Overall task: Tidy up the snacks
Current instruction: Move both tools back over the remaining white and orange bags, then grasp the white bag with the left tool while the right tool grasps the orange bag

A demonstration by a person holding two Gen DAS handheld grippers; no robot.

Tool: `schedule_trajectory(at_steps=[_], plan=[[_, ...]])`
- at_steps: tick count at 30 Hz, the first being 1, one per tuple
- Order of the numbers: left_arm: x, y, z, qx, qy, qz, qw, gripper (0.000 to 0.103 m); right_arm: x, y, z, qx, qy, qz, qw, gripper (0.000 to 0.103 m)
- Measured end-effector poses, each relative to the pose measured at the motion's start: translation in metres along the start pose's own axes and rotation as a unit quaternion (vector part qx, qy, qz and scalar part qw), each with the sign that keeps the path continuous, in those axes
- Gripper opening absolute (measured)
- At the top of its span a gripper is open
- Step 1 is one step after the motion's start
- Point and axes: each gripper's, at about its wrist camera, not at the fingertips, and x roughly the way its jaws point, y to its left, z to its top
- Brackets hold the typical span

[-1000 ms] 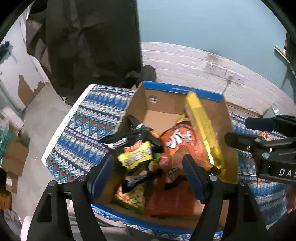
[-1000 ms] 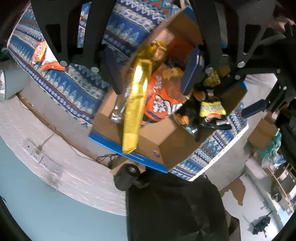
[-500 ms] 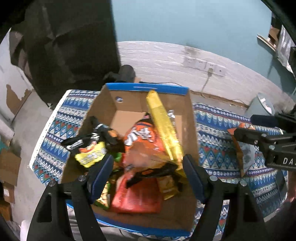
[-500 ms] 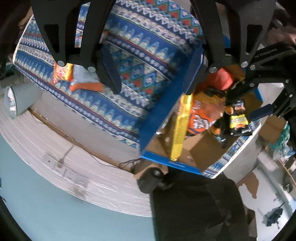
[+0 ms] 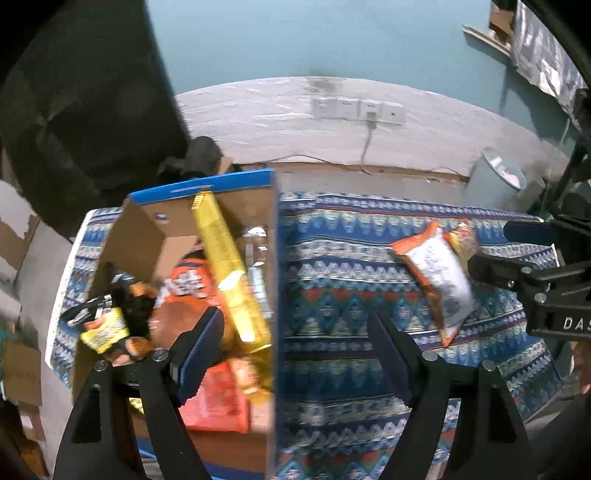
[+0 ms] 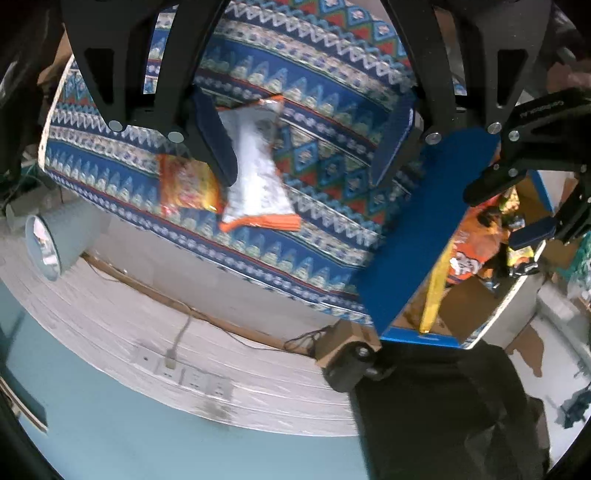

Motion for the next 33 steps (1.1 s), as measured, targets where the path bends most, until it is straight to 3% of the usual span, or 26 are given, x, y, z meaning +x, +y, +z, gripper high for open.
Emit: schedule_trajectory(at_steps=[17,33], plan=[[0.047,-0.099,0.016,0.029,0.062,-0.03,0.9972,0.081,0.0,-0.108,-0.042,0.077,0.006,-0.038,0.996,0.076],[0.115,-0.152,0.028,-0.006,0.109,-0.048,0.9928,0.081,0.039,-0.179,-0.067,0.129,0.045,-0.04,0.99,0.076]])
